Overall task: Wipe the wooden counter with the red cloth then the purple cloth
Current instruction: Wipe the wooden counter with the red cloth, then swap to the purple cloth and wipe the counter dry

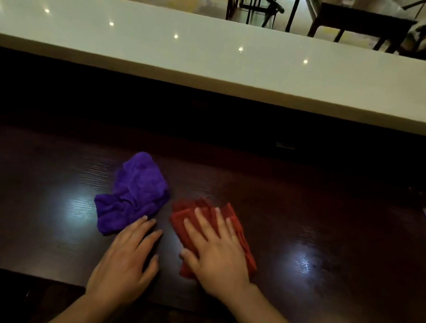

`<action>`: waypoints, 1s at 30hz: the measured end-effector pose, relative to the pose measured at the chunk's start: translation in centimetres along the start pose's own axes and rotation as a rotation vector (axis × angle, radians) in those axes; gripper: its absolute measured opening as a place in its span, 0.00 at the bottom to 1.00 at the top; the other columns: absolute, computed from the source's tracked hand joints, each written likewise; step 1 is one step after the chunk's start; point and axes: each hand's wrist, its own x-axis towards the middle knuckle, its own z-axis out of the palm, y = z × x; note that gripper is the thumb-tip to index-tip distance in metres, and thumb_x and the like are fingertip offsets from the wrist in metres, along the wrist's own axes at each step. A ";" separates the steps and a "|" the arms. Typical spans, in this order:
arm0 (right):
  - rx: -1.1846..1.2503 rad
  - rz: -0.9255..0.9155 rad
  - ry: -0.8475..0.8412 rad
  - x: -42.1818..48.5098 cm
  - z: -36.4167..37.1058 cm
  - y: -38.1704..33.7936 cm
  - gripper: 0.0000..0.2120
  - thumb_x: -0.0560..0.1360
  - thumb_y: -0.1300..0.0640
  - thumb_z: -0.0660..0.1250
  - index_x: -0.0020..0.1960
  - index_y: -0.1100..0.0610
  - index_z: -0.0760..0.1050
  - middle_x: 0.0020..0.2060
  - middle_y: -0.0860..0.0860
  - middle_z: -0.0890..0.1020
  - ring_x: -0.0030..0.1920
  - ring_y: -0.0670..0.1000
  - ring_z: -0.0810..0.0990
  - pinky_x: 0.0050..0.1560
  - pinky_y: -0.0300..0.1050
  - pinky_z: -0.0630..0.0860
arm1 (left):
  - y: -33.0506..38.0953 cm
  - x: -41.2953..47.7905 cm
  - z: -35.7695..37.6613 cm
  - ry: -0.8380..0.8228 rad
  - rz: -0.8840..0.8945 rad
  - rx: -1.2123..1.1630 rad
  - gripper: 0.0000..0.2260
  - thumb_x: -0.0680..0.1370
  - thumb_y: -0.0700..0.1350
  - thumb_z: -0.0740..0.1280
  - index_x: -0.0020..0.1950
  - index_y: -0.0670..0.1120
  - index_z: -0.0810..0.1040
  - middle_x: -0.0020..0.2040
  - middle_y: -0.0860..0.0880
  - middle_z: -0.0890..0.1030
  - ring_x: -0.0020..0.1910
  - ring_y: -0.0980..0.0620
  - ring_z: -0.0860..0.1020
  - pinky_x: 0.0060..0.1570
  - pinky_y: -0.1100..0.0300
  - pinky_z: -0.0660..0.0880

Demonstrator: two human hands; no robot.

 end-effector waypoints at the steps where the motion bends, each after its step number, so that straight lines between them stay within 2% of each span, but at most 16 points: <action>1: 0.011 -0.040 0.017 -1.4 0.2 0.2 0.28 0.76 0.37 0.54 0.75 0.42 0.60 0.77 0.45 0.60 0.77 0.57 0.54 0.76 0.58 0.51 | -0.2 -0.1 0.1 0.006 -0.001 -0.001 0.24 0.75 0.54 0.59 0.67 0.44 0.76 0.71 0.44 0.73 0.74 0.47 0.65 0.71 0.51 0.61; 3: 0.034 -0.041 0.069 -3.0 0.1 1.8 0.24 0.77 0.42 0.57 0.73 0.43 0.65 0.75 0.45 0.65 0.76 0.55 0.59 0.75 0.54 0.56 | -0.5 -0.2 0.2 0.017 0.012 -0.018 0.23 0.75 0.52 0.60 0.67 0.44 0.76 0.70 0.44 0.73 0.73 0.46 0.66 0.71 0.52 0.61; 6: 0.161 0.142 0.212 -1.7 -0.5 4.9 0.20 0.78 0.51 0.63 0.70 0.50 0.72 0.72 0.48 0.70 0.75 0.56 0.62 0.76 0.48 0.55 | -0.6 -0.2 0.2 0.047 0.036 -0.037 0.23 0.74 0.50 0.62 0.66 0.43 0.77 0.69 0.43 0.74 0.72 0.45 0.68 0.70 0.52 0.62; 8: 0.263 0.257 0.294 1.0 -0.9 5.3 0.19 0.78 0.55 0.65 0.68 0.54 0.73 0.71 0.51 0.72 0.74 0.58 0.63 0.76 0.49 0.55 | -0.6 -0.2 0.2 0.049 0.040 -0.039 0.22 0.73 0.49 0.63 0.66 0.43 0.77 0.69 0.43 0.74 0.72 0.45 0.68 0.69 0.51 0.64; 10: 0.315 0.280 0.333 4.2 -1.1 4.8 0.18 0.79 0.55 0.64 0.68 0.54 0.74 0.70 0.52 0.73 0.74 0.58 0.65 0.76 0.50 0.56 | -0.7 -0.1 0.1 0.039 0.039 -0.035 0.22 0.73 0.49 0.63 0.65 0.43 0.77 0.69 0.43 0.74 0.72 0.45 0.68 0.68 0.50 0.65; 16: 0.267 0.203 0.207 12.8 -1.2 3.0 0.19 0.81 0.49 0.58 0.70 0.51 0.71 0.73 0.51 0.69 0.76 0.58 0.60 0.76 0.52 0.54 | -0.5 -0.1 0.0 0.045 0.048 -0.018 0.21 0.73 0.48 0.65 0.65 0.44 0.77 0.69 0.43 0.75 0.71 0.45 0.69 0.68 0.50 0.64; 20: 0.124 0.093 0.095 15.6 -1.0 1.7 0.21 0.81 0.46 0.56 0.72 0.49 0.67 0.75 0.50 0.65 0.76 0.60 0.57 0.75 0.56 0.53 | -0.6 0.0 -0.1 0.050 0.061 0.018 0.22 0.73 0.50 0.66 0.66 0.44 0.76 0.69 0.43 0.74 0.72 0.44 0.69 0.68 0.48 0.65; 23: 0.010 0.023 -0.009 16.6 -1.5 1.2 0.26 0.79 0.39 0.53 0.75 0.46 0.60 0.78 0.49 0.57 0.77 0.62 0.50 0.76 0.59 0.46 | -0.4 0.0 -0.3 0.044 0.058 0.026 0.22 0.73 0.50 0.66 0.66 0.44 0.77 0.69 0.43 0.74 0.72 0.44 0.68 0.67 0.46 0.68; 25: 0.007 0.029 0.047 16.5 -2.2 -0.1 0.32 0.76 0.32 0.50 0.75 0.45 0.58 0.79 0.52 0.54 0.77 0.64 0.47 0.76 0.60 0.43 | -0.3 0.0 -0.3 0.048 0.059 0.032 0.23 0.73 0.50 0.66 0.66 0.44 0.77 0.69 0.42 0.74 0.72 0.43 0.68 0.68 0.45 0.67; 27: 0.101 -0.093 0.084 16.1 -2.6 -2.7 0.36 0.72 0.28 0.49 0.76 0.43 0.56 0.79 0.54 0.52 0.77 0.62 0.47 0.76 0.59 0.43 | -0.2 0.0 -0.3 0.054 0.066 0.045 0.23 0.72 0.50 0.66 0.66 0.43 0.77 0.70 0.41 0.74 0.72 0.42 0.68 0.69 0.46 0.64; 30: 0.192 -0.291 -0.088 15.7 -2.0 -6.7 0.37 0.71 0.28 0.57 0.76 0.40 0.54 0.79 0.56 0.52 0.77 0.61 0.50 0.77 0.57 0.49 | -0.2 -0.3 -0.1 0.047 0.057 0.067 0.25 0.71 0.51 0.66 0.65 0.43 0.77 0.69 0.38 0.74 0.70 0.39 0.69 0.69 0.46 0.63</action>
